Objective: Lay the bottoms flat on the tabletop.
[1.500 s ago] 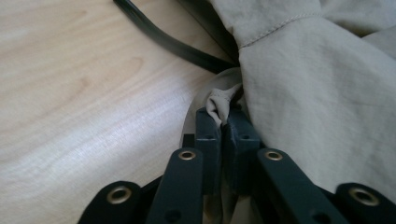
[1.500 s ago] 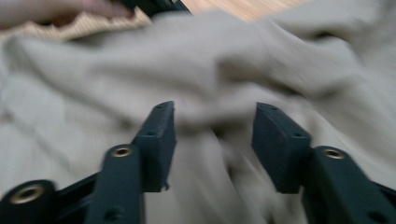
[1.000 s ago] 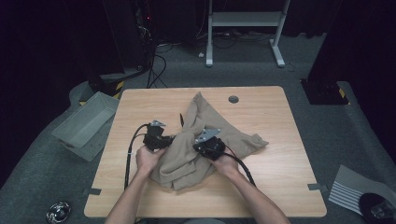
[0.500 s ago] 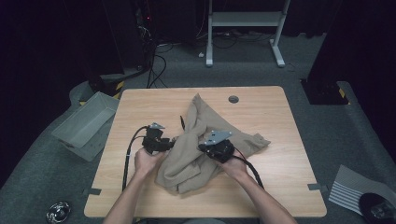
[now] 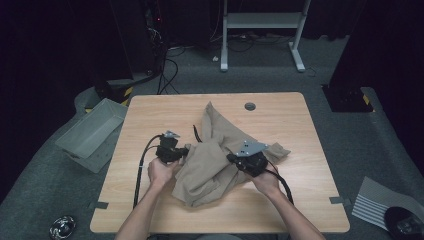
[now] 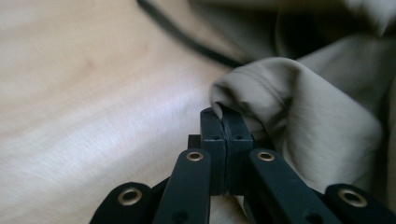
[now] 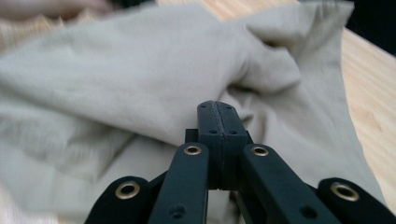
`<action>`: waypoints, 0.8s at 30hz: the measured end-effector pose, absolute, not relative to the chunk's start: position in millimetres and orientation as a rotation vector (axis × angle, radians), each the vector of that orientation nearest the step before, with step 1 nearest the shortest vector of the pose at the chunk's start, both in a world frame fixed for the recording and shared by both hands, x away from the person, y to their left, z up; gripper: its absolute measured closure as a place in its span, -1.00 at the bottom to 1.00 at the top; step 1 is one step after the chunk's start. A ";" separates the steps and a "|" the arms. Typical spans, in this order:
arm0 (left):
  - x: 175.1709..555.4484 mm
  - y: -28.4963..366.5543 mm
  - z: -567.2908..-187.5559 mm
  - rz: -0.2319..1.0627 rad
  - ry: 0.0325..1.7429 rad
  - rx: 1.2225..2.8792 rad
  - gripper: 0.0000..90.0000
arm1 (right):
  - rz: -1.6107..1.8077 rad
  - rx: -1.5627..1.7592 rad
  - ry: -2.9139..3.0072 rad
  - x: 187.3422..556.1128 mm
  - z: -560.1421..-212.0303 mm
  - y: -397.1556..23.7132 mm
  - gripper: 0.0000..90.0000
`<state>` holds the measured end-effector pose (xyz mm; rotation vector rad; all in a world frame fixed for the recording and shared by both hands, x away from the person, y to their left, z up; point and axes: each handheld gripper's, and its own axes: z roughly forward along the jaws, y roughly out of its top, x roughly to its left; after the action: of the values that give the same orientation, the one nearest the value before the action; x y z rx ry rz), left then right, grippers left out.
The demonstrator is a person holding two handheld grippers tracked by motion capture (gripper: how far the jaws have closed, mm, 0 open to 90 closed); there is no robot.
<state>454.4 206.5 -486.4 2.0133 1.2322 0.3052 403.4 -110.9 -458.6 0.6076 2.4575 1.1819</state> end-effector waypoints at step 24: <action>444.7 170.3 -505.1 0.235 1.115 2.173 0.05 | 1.109 0.841 2.406 405.0 -487.6 -161.6 0.60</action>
<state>444.7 170.3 -505.1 2.1733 1.1151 0.2354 405.0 -161.6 -487.6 0.8411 2.4059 1.1088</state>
